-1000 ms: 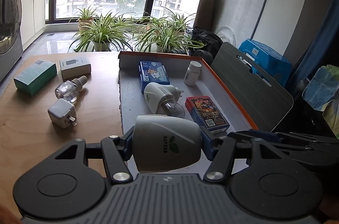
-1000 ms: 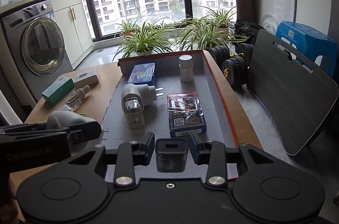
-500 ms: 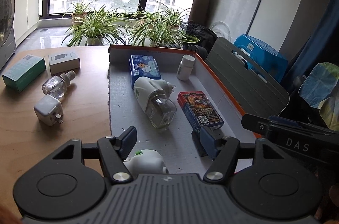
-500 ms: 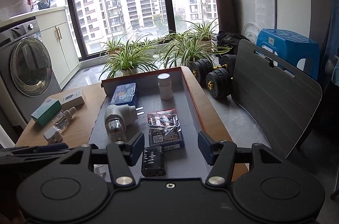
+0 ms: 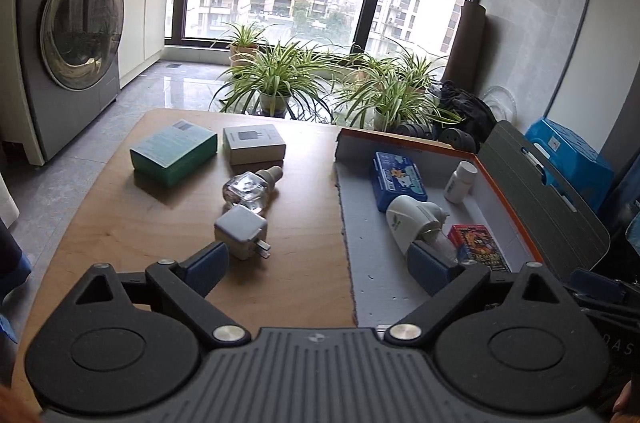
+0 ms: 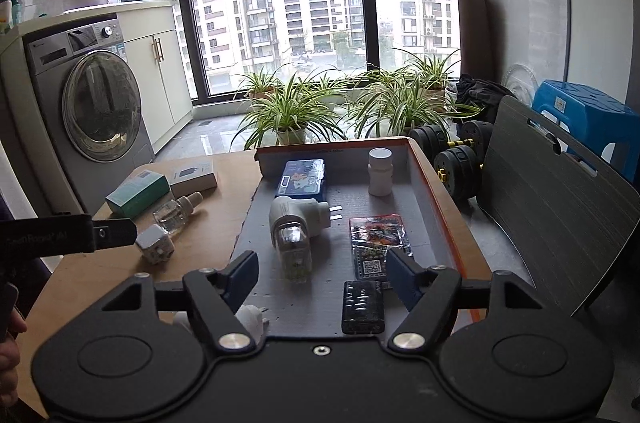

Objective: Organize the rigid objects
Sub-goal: 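Withdraw both tools from the tray toward the remaining table items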

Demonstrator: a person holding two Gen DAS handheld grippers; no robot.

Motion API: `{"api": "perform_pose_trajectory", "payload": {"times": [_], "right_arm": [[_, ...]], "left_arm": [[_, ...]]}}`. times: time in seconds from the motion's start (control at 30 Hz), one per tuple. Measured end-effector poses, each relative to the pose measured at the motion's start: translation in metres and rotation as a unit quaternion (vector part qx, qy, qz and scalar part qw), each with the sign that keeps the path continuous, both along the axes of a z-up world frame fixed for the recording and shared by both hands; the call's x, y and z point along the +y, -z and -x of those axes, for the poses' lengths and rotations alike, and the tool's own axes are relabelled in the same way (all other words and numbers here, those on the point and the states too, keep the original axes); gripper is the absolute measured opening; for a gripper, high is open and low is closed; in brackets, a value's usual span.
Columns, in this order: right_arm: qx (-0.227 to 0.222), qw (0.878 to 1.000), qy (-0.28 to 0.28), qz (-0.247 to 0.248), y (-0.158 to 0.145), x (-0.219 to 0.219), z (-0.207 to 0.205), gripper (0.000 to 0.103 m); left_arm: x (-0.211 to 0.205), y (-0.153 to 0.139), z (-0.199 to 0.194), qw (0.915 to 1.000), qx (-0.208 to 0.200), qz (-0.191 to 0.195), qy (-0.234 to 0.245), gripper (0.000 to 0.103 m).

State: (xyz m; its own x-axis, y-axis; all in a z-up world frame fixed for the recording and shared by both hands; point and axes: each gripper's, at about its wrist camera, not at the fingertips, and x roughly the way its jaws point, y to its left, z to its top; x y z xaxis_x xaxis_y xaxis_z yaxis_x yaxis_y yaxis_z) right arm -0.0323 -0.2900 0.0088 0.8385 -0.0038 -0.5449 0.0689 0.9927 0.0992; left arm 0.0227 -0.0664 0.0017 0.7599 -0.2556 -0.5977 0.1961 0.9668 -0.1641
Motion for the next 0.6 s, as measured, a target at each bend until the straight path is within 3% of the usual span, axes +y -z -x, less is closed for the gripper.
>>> {"api": "perform_pose_trajectory", "payload": {"times": [0.6], "right_arm": [[0.007,0.996,-0.092,0.020,-0.007,0.076,-0.022,0.085]], "left_arm": [[0.082,-0.003,0.002,0.9956,-0.001,0.001,-0.094,0.099]]}}
